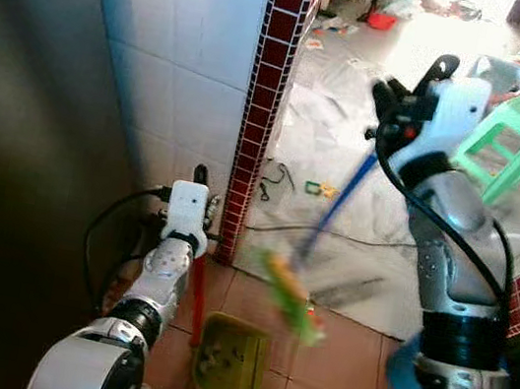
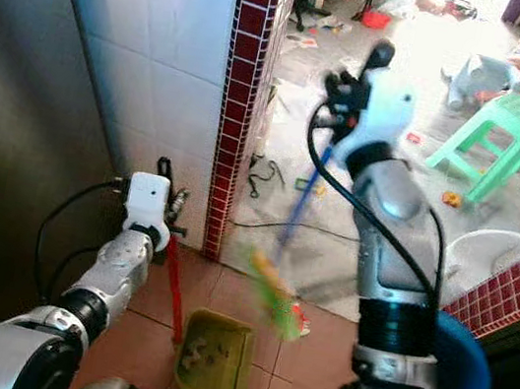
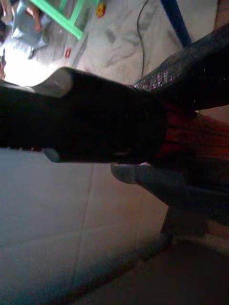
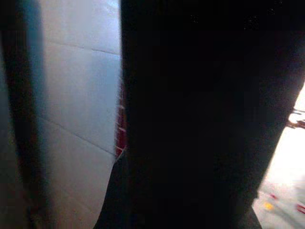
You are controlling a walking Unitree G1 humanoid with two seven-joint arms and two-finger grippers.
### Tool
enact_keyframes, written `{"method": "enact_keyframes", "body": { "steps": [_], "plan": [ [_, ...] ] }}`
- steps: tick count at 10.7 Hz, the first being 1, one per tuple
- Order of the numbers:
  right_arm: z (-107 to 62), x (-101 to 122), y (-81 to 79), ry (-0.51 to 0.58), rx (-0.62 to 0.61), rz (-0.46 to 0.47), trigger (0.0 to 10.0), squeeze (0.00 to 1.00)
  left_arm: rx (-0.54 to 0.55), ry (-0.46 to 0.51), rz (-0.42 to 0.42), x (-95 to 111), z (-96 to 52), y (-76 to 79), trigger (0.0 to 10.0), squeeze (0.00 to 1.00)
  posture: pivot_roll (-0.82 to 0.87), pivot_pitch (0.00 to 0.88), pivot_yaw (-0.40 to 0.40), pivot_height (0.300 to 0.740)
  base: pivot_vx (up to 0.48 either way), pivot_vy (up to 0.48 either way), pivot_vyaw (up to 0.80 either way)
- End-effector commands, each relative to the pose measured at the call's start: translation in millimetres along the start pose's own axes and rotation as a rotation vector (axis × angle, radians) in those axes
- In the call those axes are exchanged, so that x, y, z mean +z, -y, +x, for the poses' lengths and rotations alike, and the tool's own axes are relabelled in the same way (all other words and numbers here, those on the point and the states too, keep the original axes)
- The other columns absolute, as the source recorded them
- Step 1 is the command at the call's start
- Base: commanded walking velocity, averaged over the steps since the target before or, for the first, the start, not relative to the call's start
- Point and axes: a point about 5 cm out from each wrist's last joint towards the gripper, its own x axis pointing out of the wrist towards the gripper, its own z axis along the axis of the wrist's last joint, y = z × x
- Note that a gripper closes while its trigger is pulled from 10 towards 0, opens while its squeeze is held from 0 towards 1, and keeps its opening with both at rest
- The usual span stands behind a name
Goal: Sweep floor
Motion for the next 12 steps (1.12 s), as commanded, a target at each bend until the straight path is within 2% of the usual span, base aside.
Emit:
{"method": "enact_keyframes", "body": {
  "steps": [1,3,4,6,8,9,10,12],
  "plan": [
    [2.4,-4,-0.1,-0.002,-0.002,-0.031,10.0,0.00,-0.030,0.072,-0.018,20,7.2,3.3,10.0,0.00,-0.14,0.000,-0.014,0.740,0.000,0.000,0.00],
    [2.9,-23,-16.3,-0.035,0.046,-0.062,10.0,0.00,-0.019,0.117,-0.004,29,8.0,-3.9,10.0,0.00,-0.12,0.000,-0.013,0.740,0.000,0.000,0.00],
    [1.1,-29,-28.8,-0.017,0.041,-0.043,10.0,0.00,-0.003,0.170,-0.007,40,7.7,-9.7,10.0,0.00,-0.10,0.000,-0.014,0.740,0.000,0.000,0.00],
    [-4.2,-35,-35.8,-0.013,-0.046,-0.016,10.0,0.00,-0.012,0.225,0.005,52,2.5,-9.5,10.0,0.00,-0.08,0.011,-0.019,0.740,0.000,0.000,0.00],
    [-12.4,-46,-32.9,-0.041,-0.159,-0.008,10.0,0.00,-0.020,0.241,-0.016,53,-9.3,-9.6,10.0,0.00,-0.07,0.025,-0.011,0.740,0.000,0.000,-0.64],
    [-20.0,-55,-25.3,-0.080,-0.249,0.040,10.0,0.00,-0.030,0.226,-0.034,49,-16.8,-7.4,10.0,0.00,-0.06,0.004,-0.020,0.740,0.000,0.000,-0.80],
    [-28.6,-62,-20.9,-0.097,-0.266,0.019,10.0,0.00,-0.034,0.208,-0.061,46,-22.3,-6.6,10.0,0.00,-0.06,0.000,-0.020,0.740,0.000,0.000,-0.80],
    [-35.3,-72,-11.1,-0.128,-0.304,0.023,10.0,0.00,-0.040,0.191,-0.088,47,-26.2,-6.3,10.0,0.00,-0.05,0.000,-0.028,0.740,0.000,-0.142,-0.63]
  ]
}}
